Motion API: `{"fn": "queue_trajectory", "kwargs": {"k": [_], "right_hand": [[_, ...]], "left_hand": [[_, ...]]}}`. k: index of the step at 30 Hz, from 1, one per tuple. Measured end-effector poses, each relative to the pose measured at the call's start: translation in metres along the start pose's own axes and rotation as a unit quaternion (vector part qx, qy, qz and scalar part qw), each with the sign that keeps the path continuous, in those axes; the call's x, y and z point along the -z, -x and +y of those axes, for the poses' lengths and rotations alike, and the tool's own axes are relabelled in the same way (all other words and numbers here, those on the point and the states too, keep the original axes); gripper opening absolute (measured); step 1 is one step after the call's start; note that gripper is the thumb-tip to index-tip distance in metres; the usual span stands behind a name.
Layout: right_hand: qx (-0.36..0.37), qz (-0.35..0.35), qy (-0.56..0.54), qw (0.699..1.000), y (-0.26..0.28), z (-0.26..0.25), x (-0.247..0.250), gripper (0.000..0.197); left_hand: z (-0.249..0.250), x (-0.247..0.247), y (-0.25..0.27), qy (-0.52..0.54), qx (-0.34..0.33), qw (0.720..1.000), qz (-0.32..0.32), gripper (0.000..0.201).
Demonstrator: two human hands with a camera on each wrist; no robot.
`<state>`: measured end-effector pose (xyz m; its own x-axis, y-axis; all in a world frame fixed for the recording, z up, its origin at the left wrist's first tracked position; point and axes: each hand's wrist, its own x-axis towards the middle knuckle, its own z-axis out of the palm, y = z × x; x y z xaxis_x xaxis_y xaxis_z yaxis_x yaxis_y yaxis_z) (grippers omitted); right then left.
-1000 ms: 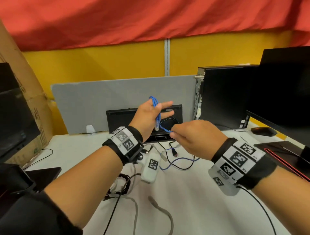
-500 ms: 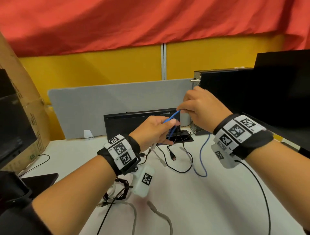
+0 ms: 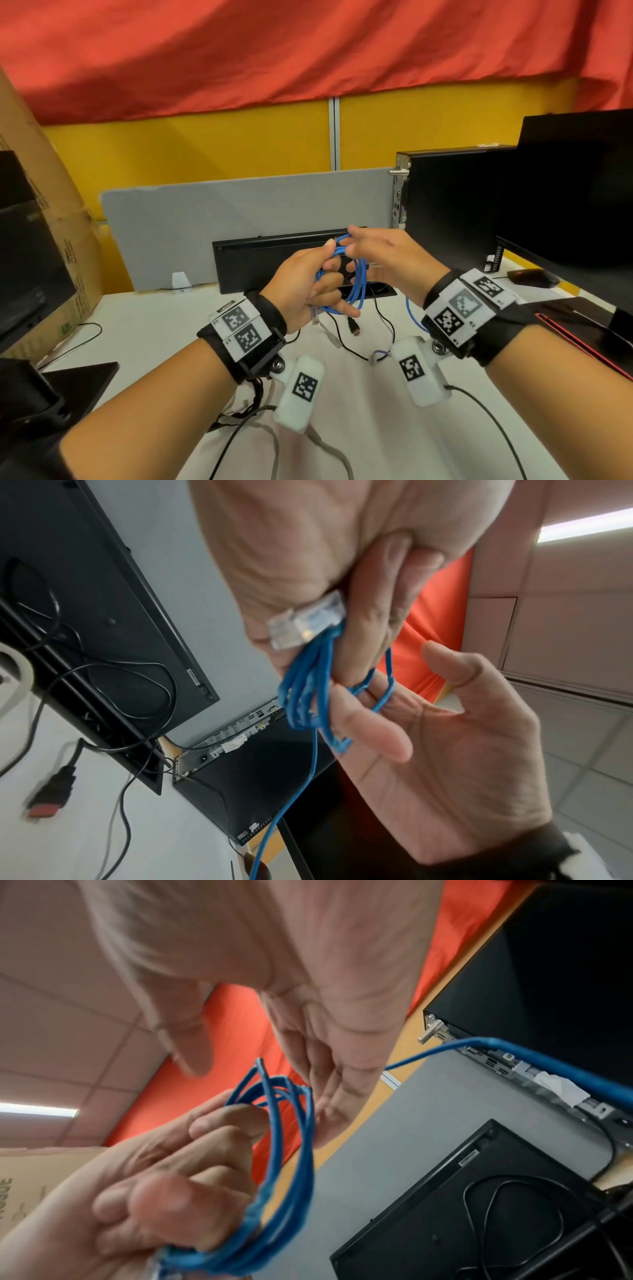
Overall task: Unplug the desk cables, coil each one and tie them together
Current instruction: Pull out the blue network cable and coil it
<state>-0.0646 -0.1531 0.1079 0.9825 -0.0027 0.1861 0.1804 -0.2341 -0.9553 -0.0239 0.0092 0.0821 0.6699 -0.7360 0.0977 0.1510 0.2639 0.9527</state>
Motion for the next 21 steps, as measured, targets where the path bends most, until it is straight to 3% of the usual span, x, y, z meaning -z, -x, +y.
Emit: {"fn": "queue_trajectory", "kwargs": {"k": [2,4,8,12,21], "right_hand": [[0.029,-0.03,0.094,0.995,0.003,0.006,0.0,0.063],[0.038,0.003,0.122,0.992,0.004,0.009,-0.002,0.069],[0.1,0.069,0.211,0.97,0.004,0.014,-0.009,0.038],[0.116,0.118,0.308,0.937,0.005,0.016,-0.016,0.017],[0.139,0.168,0.379,0.899,0.01,0.016,-0.017,0.017]], "left_hand": [[-0.001,0.001,0.0,0.004,0.0,1.0,0.001,0.044],[-0.002,0.002,0.0,0.015,0.002,1.0,0.009,0.047],[0.0,-0.001,0.0,-0.003,0.0,1.0,-0.001,0.046],[0.001,-0.007,0.0,-0.034,-0.01,0.999,0.021,0.045],[0.004,-0.012,-0.003,-0.066,-0.015,0.994,0.085,0.051]]}}
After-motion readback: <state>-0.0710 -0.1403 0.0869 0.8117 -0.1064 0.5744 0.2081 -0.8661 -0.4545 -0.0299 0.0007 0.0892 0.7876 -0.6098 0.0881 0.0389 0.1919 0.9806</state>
